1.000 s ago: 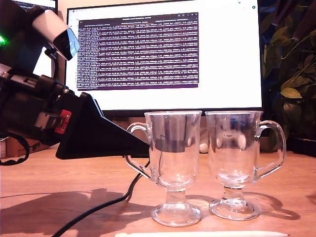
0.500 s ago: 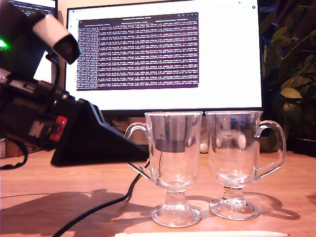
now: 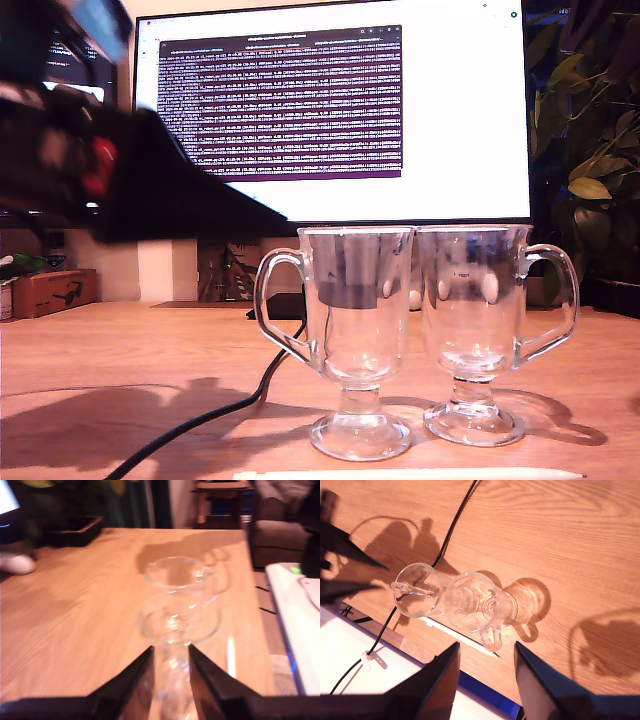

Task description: Pick the small glass cups in front of you with each of your hands, and place them behind the white pen

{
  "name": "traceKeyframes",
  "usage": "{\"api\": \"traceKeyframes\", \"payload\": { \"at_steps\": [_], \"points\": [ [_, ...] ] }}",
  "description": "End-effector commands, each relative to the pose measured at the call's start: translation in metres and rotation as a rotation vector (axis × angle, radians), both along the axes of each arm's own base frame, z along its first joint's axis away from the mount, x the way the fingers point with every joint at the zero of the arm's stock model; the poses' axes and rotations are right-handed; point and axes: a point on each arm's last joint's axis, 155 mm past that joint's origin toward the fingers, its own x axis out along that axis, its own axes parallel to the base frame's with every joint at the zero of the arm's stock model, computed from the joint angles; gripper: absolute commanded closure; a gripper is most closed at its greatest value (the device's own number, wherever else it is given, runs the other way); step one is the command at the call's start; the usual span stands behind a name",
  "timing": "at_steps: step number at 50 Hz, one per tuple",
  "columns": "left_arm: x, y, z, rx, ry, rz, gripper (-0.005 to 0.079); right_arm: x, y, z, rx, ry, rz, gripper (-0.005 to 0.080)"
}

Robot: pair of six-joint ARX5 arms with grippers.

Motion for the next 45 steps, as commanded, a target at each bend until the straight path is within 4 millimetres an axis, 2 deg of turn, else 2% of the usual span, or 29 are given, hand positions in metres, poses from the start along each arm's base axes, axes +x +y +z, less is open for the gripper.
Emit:
{"api": "traceKeyframes", "payload": {
  "at_steps": [1,2,4,9,12,13,21,25,31,35,45],
  "points": [
    [0.001,0.010,-0.004,0.016,0.034,0.030,0.0607,-0.001,-0.001,-0.005,-0.003,0.009,0.003,0.0461],
    [0.002,0.012,-0.006,0.023,0.044,0.039,0.0639,-0.001,0.000,-0.004,-0.003,0.004,0.006,0.0478],
    [0.004,0.018,-0.007,0.034,0.055,0.064,0.0760,0.001,0.000,-0.003,-0.004,-0.007,0.010,0.0543],
    [0.022,0.035,-0.005,0.045,0.091,0.201,0.0762,0.011,-0.001,0.000,-0.013,-0.057,0.001,0.0778],
    [0.031,0.045,-0.001,0.044,0.090,0.274,0.0762,0.024,-0.005,0.005,-0.036,-0.116,-0.026,0.0753],
    [0.033,0.048,0.001,0.024,0.138,0.306,0.0762,0.029,-0.008,0.006,-0.052,-0.140,-0.035,0.0753],
    [0.031,0.062,0.011,-0.005,0.193,0.370,0.0762,0.059,-0.016,0.023,-0.126,-0.320,-0.025,0.0752],
    [0.037,0.072,0.011,0.000,0.199,0.432,0.0761,0.076,-0.025,0.034,-0.153,-0.396,-0.079,0.0752],
    [0.056,0.100,0.003,0.041,0.201,0.605,0.0762,0.095,-0.041,0.043,-0.165,-0.469,-0.136,0.0752],
    [0.064,0.112,0.001,0.054,0.193,0.670,0.0761,0.101,-0.060,0.033,-0.177,-0.475,-0.198,0.0752],
    [0.080,0.138,0.000,0.069,0.167,0.795,0.0761,0.109,-0.108,-0.010,-0.189,-0.503,-0.347,0.0752]
  ]
}}
